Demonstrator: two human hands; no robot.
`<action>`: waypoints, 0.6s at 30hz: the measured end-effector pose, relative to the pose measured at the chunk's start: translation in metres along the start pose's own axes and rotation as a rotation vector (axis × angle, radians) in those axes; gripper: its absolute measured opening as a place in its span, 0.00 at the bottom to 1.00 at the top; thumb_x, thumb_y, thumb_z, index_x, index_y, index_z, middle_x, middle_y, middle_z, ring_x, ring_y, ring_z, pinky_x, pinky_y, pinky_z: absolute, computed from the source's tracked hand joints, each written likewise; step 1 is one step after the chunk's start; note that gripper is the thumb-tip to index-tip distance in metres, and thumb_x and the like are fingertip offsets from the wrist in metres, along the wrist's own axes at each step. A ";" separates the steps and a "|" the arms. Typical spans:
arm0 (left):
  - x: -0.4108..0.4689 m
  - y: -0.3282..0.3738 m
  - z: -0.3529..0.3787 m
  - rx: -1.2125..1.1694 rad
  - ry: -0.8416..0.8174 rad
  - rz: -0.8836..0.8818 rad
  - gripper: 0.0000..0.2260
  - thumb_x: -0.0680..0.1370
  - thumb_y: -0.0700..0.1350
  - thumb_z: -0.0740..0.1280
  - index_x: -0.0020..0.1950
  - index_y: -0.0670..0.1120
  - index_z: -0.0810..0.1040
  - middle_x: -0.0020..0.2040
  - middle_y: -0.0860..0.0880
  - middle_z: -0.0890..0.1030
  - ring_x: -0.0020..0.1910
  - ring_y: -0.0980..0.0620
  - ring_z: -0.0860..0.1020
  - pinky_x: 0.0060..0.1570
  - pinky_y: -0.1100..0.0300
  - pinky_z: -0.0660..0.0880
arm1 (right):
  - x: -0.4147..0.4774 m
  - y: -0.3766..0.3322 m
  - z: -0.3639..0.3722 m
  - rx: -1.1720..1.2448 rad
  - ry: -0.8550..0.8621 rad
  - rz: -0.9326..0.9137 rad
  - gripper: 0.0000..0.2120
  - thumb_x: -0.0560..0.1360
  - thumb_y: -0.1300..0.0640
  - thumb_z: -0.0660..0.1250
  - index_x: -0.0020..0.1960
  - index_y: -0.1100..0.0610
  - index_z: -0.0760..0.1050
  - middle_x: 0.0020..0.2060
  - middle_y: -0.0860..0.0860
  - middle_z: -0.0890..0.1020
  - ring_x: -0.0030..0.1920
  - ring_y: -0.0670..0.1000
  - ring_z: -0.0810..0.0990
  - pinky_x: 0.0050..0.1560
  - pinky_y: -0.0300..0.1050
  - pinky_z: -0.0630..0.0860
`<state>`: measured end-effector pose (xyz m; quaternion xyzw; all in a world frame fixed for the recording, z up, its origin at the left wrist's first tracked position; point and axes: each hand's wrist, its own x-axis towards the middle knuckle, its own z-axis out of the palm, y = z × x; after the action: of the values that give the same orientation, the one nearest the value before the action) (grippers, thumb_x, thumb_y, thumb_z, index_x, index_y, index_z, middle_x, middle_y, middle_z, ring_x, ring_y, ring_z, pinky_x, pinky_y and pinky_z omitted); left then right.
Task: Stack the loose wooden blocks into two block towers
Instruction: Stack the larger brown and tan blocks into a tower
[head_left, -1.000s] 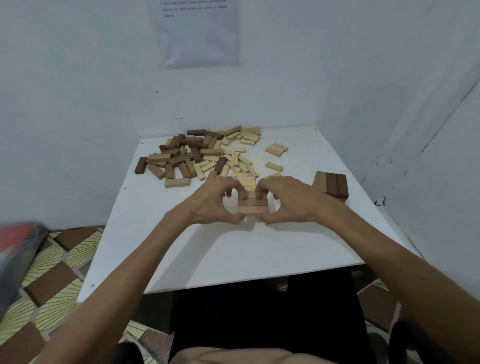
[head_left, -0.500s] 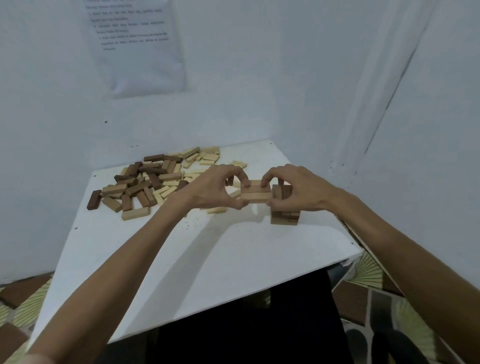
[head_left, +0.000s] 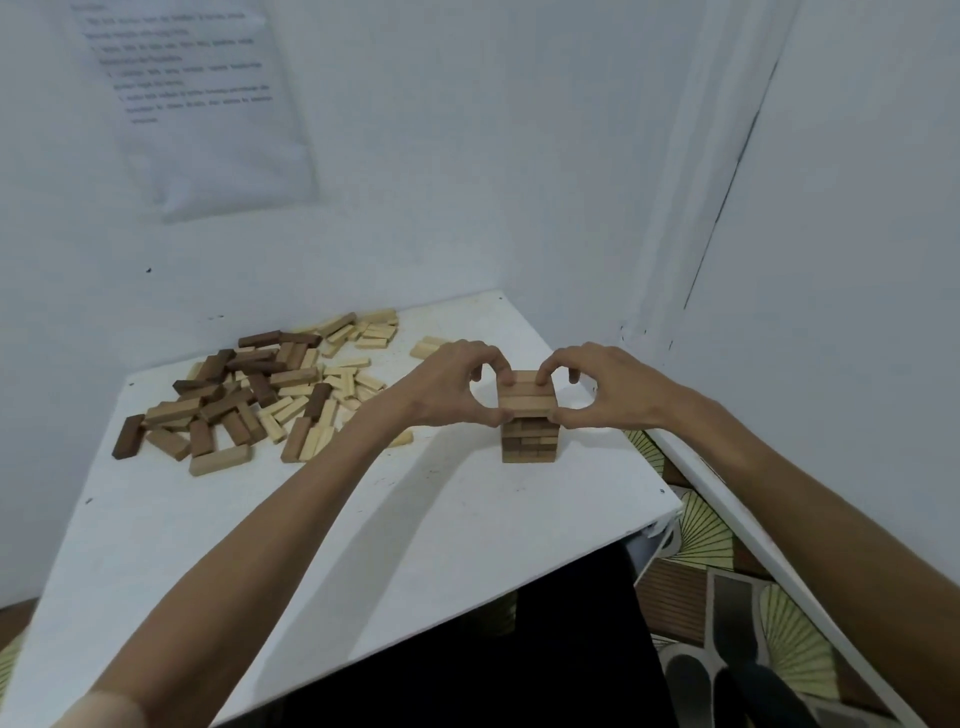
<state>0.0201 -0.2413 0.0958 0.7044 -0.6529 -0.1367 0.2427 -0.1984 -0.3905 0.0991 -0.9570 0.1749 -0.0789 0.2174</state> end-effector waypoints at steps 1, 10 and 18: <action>0.001 0.000 0.001 0.002 -0.001 0.000 0.18 0.70 0.53 0.81 0.55 0.53 0.80 0.44 0.59 0.74 0.47 0.57 0.72 0.49 0.59 0.70 | 0.000 0.001 0.000 0.004 0.000 0.006 0.19 0.74 0.46 0.76 0.63 0.42 0.76 0.47 0.28 0.72 0.53 0.30 0.69 0.47 0.34 0.65; 0.000 -0.001 0.006 -0.003 -0.002 0.000 0.17 0.70 0.53 0.81 0.54 0.52 0.81 0.45 0.57 0.76 0.47 0.53 0.73 0.49 0.57 0.71 | 0.001 0.002 0.001 -0.003 -0.028 0.015 0.19 0.75 0.47 0.76 0.64 0.42 0.75 0.48 0.30 0.71 0.53 0.33 0.70 0.47 0.33 0.65; 0.002 -0.004 0.008 -0.018 0.001 0.002 0.18 0.70 0.54 0.81 0.55 0.53 0.81 0.46 0.57 0.77 0.47 0.55 0.72 0.48 0.57 0.71 | 0.000 0.002 0.000 -0.015 -0.032 0.030 0.20 0.75 0.47 0.76 0.65 0.43 0.75 0.48 0.30 0.71 0.51 0.31 0.70 0.45 0.31 0.64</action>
<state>0.0195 -0.2443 0.0869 0.7017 -0.6520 -0.1422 0.2496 -0.1993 -0.3920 0.0979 -0.9570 0.1864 -0.0590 0.2142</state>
